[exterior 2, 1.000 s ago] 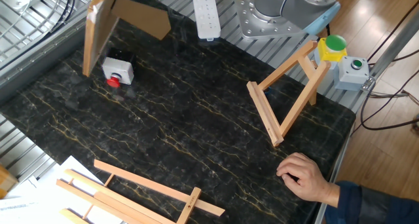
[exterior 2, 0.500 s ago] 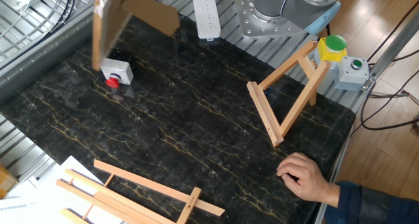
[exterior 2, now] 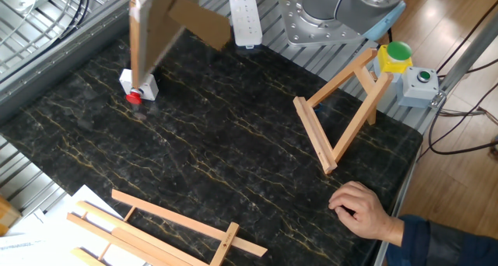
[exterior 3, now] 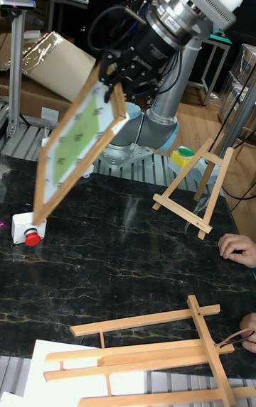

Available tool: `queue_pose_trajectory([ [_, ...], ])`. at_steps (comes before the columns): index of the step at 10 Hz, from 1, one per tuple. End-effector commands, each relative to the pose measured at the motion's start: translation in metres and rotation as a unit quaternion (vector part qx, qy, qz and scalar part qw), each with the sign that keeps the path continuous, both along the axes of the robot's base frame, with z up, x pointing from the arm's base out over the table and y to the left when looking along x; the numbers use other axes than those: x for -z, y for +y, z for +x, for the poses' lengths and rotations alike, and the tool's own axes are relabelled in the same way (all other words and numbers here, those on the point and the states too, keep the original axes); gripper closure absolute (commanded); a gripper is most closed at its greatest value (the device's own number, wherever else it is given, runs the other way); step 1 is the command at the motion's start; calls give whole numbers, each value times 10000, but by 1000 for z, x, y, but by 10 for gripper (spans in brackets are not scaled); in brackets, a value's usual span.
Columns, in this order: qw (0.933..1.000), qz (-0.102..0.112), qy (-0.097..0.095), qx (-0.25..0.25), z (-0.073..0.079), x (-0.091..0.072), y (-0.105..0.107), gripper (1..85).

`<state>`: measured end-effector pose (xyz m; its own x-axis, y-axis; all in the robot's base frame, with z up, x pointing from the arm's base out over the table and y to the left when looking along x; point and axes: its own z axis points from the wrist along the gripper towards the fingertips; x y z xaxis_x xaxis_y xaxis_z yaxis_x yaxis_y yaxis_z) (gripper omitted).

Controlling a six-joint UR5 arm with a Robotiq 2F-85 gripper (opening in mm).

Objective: Put the photo frame on the bracket

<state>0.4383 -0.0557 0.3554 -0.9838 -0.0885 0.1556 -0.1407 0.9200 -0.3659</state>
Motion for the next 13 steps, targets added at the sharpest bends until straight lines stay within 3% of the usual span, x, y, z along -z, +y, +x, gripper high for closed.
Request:
queue_pose_trajectory([
  [1,9973,535,-84,501,-8,6,35,847],
  [4,9939,986,-199,455,-3,11,57,847],
  [6,9921,1239,-112,-146,1,13,67,847],
  [7,9856,1672,-99,-223,2,16,90,847],
  [8,9804,1949,-77,-276,2,17,105,847],
  [11,9727,2034,99,-1111,-1,21,118,847],
  [13,9626,2284,-28,-1456,7,26,139,847],
])
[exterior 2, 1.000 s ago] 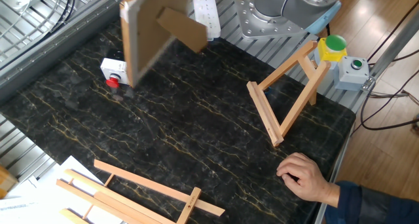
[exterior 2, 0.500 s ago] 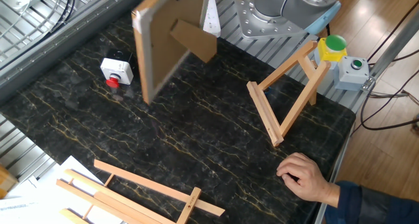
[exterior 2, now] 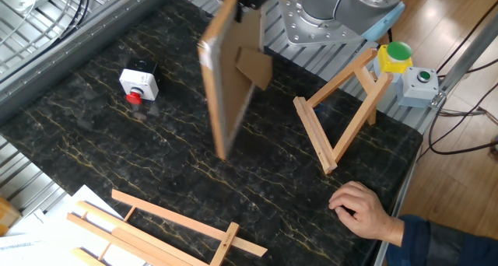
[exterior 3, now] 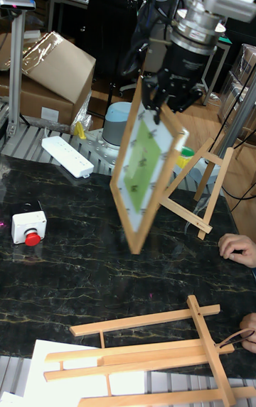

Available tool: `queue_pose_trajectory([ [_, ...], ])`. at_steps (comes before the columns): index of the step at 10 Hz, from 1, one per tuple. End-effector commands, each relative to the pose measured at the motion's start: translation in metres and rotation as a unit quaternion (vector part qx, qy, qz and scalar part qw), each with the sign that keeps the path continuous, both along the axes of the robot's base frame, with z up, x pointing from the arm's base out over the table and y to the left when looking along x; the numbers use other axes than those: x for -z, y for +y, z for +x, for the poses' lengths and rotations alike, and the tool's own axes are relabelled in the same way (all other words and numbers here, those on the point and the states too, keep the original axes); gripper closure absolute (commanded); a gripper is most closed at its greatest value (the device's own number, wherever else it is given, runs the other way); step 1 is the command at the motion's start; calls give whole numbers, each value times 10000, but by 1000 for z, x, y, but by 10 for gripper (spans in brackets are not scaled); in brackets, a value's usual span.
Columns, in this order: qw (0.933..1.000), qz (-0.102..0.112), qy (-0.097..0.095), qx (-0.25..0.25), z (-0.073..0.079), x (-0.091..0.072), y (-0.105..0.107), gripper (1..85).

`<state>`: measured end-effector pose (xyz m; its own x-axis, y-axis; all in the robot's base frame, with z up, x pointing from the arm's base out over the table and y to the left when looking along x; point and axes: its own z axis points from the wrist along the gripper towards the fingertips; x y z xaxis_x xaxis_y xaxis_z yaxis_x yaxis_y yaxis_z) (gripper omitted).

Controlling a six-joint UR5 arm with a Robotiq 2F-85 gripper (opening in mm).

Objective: Put the photo frame on the bracket

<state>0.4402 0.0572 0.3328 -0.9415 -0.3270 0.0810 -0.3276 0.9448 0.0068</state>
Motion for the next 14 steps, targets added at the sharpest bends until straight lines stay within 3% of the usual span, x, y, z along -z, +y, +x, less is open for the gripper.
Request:
queue_pose_trajectory([
  [1,9964,359,-104,-763,5,4,25,847],
  [2,9943,273,-124,-1024,7,5,21,847],
  [3,9941,365,-126,-1015,7,5,26,847],
  [4,9939,313,-121,-1046,7,6,23,847],
  [5,9940,102,-97,-1086,8,6,12,847],
  [7,9882,-495,-240,-1429,20,4,-19,847],
  [8,9854,-617,-255,-1565,22,3,-25,847],
  [10,9833,-542,-338,-1706,26,4,-21,847],
  [11,9775,-575,-412,-1987,32,3,-22,847],
  [13,9566,-817,-521,-2748,45,1,-33,847],
  [14,9534,-812,-605,-2843,50,1,-31,847],
])
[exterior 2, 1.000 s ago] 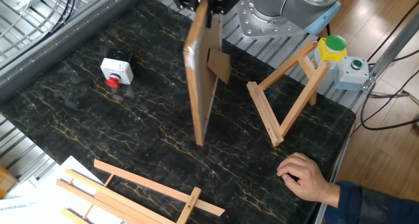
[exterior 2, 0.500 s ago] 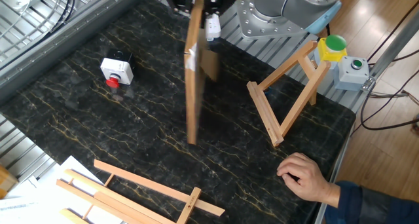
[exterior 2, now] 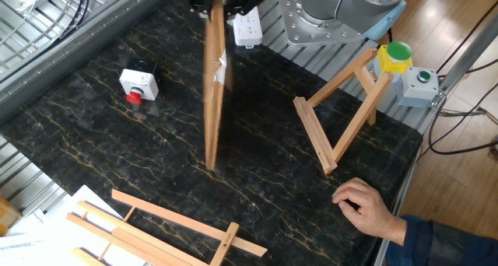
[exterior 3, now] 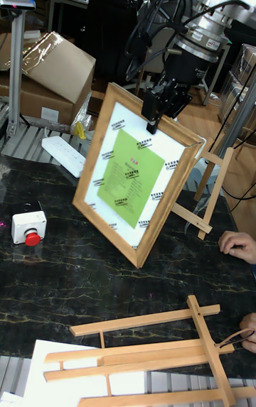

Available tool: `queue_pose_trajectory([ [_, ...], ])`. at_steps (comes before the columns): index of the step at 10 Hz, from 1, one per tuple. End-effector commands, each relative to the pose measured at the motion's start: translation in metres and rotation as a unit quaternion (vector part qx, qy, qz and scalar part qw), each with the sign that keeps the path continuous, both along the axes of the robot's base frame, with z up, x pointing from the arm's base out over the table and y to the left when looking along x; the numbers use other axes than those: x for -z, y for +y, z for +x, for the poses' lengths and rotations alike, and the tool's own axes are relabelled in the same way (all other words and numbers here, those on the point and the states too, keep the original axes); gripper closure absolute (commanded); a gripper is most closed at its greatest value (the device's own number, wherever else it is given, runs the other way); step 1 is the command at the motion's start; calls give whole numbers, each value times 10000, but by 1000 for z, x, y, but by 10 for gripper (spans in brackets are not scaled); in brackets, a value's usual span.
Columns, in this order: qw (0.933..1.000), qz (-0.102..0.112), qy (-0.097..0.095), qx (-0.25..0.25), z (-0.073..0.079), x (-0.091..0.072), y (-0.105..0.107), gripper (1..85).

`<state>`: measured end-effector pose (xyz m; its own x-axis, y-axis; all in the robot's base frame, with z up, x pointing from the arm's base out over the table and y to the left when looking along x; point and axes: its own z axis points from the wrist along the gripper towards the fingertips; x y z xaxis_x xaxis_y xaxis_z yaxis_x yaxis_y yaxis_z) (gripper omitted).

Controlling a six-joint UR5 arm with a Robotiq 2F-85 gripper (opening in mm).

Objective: Put the photo frame on the bracket

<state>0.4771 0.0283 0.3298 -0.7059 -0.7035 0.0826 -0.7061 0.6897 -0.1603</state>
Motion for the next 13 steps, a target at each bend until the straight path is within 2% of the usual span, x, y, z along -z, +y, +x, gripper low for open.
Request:
queue_pose_trajectory([
  [1,9977,-7,-210,-638,16,-2,2,847],
  [2,9975,42,-265,-653,19,-2,5,847],
  [5,9973,348,-270,-582,17,0,21,847],
  [6,9970,375,-209,-650,12,0,20,847],
  [7,9976,348,-91,-589,-2,-10,24,847],
  [8,9986,337,31,-402,-22,-27,36,847],
  [9,9991,333,103,-253,-37,-37,47,847],
  [13,9970,598,238,425,-76,-40,90,847],
])
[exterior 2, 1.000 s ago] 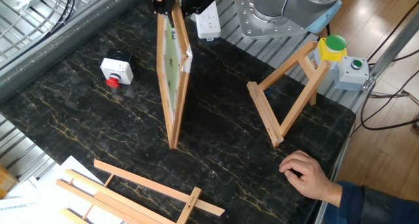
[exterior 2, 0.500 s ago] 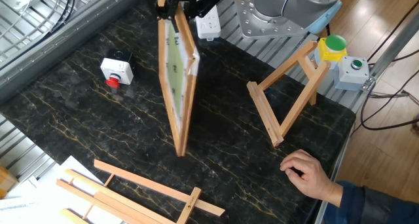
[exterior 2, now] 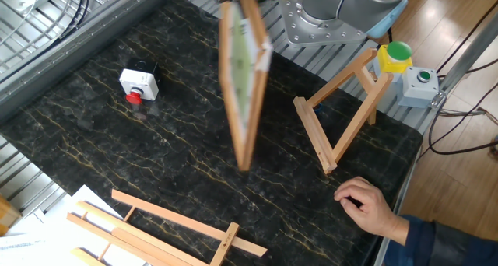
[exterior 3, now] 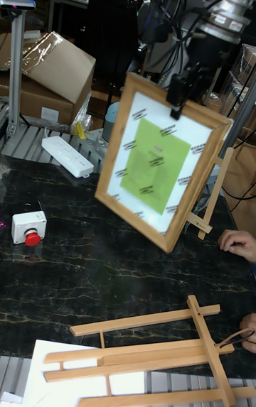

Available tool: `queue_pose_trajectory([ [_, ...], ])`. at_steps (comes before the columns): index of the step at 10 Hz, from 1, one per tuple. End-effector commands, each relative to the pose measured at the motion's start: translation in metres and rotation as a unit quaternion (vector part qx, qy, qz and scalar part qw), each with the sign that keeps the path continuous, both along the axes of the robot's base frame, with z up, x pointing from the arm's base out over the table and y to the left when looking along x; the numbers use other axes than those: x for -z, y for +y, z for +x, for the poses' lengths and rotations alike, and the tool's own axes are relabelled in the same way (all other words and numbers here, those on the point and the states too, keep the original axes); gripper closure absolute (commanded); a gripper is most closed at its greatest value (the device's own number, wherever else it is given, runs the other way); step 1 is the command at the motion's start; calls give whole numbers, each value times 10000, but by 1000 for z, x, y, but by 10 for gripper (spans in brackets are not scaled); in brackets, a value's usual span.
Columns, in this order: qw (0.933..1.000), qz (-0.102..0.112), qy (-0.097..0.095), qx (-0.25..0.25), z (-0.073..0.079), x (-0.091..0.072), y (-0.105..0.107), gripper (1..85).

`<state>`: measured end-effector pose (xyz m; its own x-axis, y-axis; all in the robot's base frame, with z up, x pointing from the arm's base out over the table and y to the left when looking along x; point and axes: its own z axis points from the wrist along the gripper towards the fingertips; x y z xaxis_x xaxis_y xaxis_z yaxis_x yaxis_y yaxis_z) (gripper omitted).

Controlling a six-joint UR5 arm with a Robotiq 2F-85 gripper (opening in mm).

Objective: Put the photo frame on the bracket

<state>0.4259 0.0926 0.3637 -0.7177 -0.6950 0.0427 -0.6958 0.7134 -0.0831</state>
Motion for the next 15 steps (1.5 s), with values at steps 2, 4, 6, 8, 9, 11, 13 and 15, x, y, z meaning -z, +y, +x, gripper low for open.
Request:
queue_pose_trajectory([
  [2,9985,201,131,489,-38,-5,40,847],
  [4,9984,240,131,504,-43,-7,46,847],
  [6,9998,20,129,176,-42,-9,35,847],
  [8,9988,-295,47,-386,-32,-12,20,847],
  [9,9981,-309,26,-527,-28,-12,19,847],
  [11,9964,-321,20,-782,-22,-12,15,847],
  [13,9936,-424,-30,-1051,-12,-9,3,847],
  [15,9829,-525,-157,-1755,6,-3,-9,847],
])
